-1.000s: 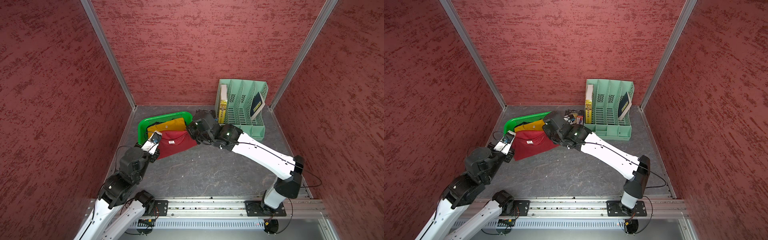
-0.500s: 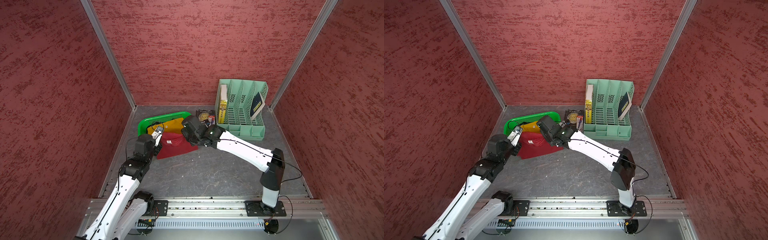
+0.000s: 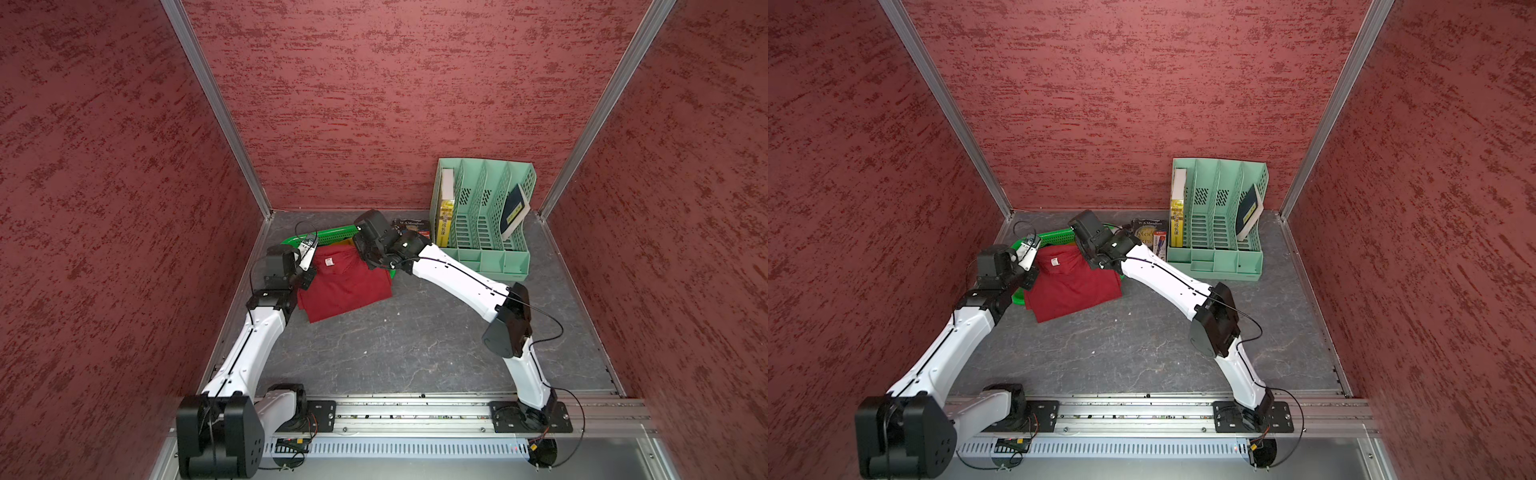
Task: Put the folded t-shirts into the basket
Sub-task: Place the T-shirt in the bin.
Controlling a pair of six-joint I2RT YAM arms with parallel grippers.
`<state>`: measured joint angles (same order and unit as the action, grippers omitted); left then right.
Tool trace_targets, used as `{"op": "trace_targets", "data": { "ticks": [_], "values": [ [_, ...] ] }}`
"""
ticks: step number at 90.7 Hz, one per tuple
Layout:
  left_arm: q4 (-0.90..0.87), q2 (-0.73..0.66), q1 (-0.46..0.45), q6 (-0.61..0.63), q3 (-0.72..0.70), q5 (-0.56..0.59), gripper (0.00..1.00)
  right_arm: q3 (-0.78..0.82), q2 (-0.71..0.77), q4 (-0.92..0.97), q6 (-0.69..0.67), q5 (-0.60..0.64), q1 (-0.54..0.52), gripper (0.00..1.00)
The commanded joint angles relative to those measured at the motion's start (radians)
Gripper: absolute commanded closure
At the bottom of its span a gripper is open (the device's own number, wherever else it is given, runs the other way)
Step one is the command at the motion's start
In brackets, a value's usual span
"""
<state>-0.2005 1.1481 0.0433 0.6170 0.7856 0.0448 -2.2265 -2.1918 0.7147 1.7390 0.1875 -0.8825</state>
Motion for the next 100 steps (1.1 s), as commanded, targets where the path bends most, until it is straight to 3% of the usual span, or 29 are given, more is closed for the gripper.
{"op": "trace_targets", "data": {
  "ticks": [1, 19, 50, 100],
  "values": [
    [0.056, 0.036, 0.058, 0.026, 0.028, -0.056, 1.00, -0.071, -0.072, 0.003, 0.025, -0.022, 0.025, 0.98],
    [0.154, 0.111, 0.086, 0.058, 0.029, -0.109, 1.00, -0.139, -0.190, -0.027, 0.061, -0.071, 0.061, 0.99],
    [0.163, 0.311, 0.090, 0.099, 0.101, -0.108, 1.00, -0.171, -0.315, -0.145, 0.077, -0.087, 0.103, 1.00],
    [0.158, 0.498, 0.075, 0.111, 0.205, -0.048, 1.00, -0.185, -0.405, -0.288, 0.061, -0.133, 0.154, 0.95]
  ]
}}
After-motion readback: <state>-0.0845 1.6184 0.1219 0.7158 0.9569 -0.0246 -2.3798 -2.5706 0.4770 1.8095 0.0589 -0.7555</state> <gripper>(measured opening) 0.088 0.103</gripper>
